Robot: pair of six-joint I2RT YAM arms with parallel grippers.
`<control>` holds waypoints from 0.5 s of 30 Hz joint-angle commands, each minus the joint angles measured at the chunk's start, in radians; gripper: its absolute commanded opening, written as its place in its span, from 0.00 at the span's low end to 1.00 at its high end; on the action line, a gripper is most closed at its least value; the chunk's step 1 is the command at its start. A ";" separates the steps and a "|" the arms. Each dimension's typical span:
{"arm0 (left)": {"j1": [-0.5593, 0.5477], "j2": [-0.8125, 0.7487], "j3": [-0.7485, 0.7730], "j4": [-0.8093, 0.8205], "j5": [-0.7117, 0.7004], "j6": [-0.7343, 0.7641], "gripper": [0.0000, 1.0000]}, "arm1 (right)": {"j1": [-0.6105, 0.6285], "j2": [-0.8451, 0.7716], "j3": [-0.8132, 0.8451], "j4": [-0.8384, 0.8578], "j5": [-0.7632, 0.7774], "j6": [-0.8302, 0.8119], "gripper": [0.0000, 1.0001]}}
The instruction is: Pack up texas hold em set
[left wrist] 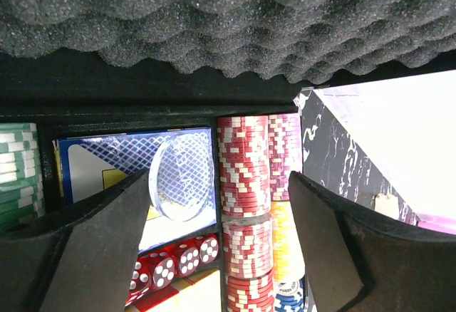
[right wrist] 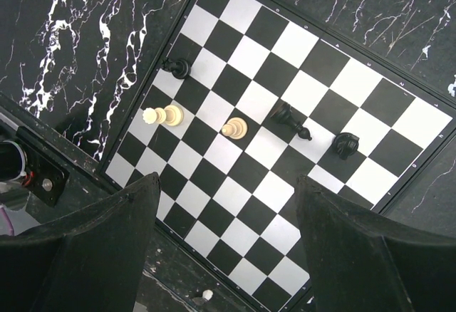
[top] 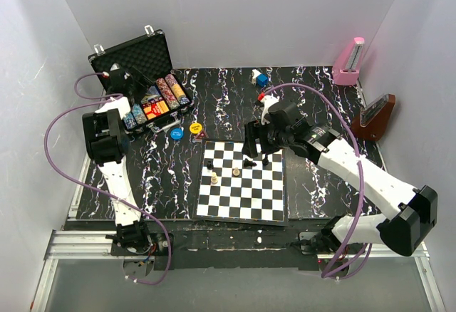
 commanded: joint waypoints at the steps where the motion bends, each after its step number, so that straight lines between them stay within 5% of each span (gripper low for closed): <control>1: 0.003 -0.052 -0.008 -0.082 -0.043 0.047 0.80 | -0.002 -0.038 -0.007 0.025 0.014 0.014 0.83; 8: -0.008 -0.114 -0.039 -0.082 -0.071 0.119 0.98 | -0.002 -0.047 -0.015 0.026 0.009 0.015 0.83; 15: -0.037 -0.246 -0.120 -0.077 -0.181 0.240 0.98 | -0.002 -0.062 -0.029 0.032 0.012 0.014 0.83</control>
